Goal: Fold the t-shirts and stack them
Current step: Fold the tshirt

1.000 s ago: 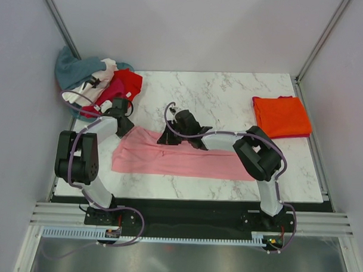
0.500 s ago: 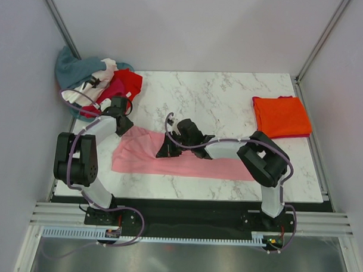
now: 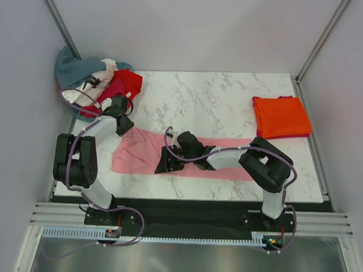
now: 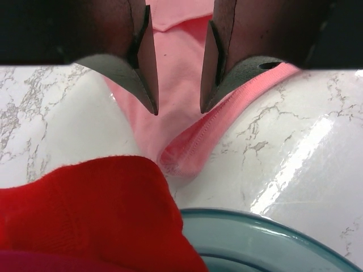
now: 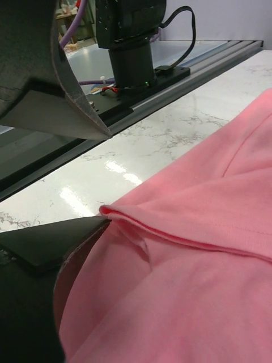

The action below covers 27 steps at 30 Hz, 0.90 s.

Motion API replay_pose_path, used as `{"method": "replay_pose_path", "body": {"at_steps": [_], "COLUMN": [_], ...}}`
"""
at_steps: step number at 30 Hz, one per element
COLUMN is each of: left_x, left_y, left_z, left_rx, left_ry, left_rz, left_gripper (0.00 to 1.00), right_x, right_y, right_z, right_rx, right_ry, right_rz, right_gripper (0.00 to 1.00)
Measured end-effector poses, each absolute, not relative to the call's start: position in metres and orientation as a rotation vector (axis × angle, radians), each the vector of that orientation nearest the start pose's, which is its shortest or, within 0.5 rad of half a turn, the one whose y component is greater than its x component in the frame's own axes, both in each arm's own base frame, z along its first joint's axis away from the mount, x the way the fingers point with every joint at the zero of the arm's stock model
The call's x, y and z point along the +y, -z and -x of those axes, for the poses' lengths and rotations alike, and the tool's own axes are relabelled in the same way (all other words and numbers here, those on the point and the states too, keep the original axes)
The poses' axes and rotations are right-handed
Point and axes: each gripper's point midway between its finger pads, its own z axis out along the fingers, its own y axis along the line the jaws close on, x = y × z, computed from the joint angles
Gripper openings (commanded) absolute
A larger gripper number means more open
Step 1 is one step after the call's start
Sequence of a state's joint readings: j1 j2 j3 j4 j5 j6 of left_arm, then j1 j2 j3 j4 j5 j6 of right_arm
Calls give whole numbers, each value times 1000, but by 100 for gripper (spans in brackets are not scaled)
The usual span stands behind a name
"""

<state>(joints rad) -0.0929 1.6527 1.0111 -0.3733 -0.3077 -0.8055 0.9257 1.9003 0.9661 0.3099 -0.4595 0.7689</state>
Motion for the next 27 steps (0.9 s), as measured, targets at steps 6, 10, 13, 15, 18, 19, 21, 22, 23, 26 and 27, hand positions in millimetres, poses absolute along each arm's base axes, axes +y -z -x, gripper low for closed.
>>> {"method": "replay_pose_path", "body": {"at_steps": [6,10,13,15,18,19,21,22,23,26,27], "left_x": [-20,-35,-47,-54,-57,-57,-54,-51,-48,-40,-37], "left_y": [-62,-72,-76,-76,-72,-70,-59,-54,-47,-30,-25], "left_z": [-382,-382,-383,-387,-399,-401,-403,-402,-400,-397,-396], "left_rx": [2311,2307,2319,2335,2348,2353,2373,2386,2402,2445,2454], "left_ry": [-18,20,59,81,85,82,64,52,42,10,0], "left_rz": [946,900,868,853,848,850,864,875,887,923,932], "left_gripper": [42,42,42,42,42,42,42,42,42,42,42], "right_x": [420,418,415,411,404,402,395,390,386,373,369], "right_y": [-67,-95,-106,-107,-99,-93,-78,-69,-61,-43,-39], "right_z": [-206,-229,-250,-264,-284,-290,-296,-297,-296,-294,-292], "right_rx": [2431,2342,2305,2297,2308,2320,2358,2380,2405,2466,2484], "right_ry": [-1240,-1181,-1146,-1110,-1050,-1026,-972,-941,-913,-818,-790], "right_rz": [486,461,432,409,379,372,363,361,361,357,355], "right_gripper": [57,55,53,52,51,50,49,49,49,46,46]}}
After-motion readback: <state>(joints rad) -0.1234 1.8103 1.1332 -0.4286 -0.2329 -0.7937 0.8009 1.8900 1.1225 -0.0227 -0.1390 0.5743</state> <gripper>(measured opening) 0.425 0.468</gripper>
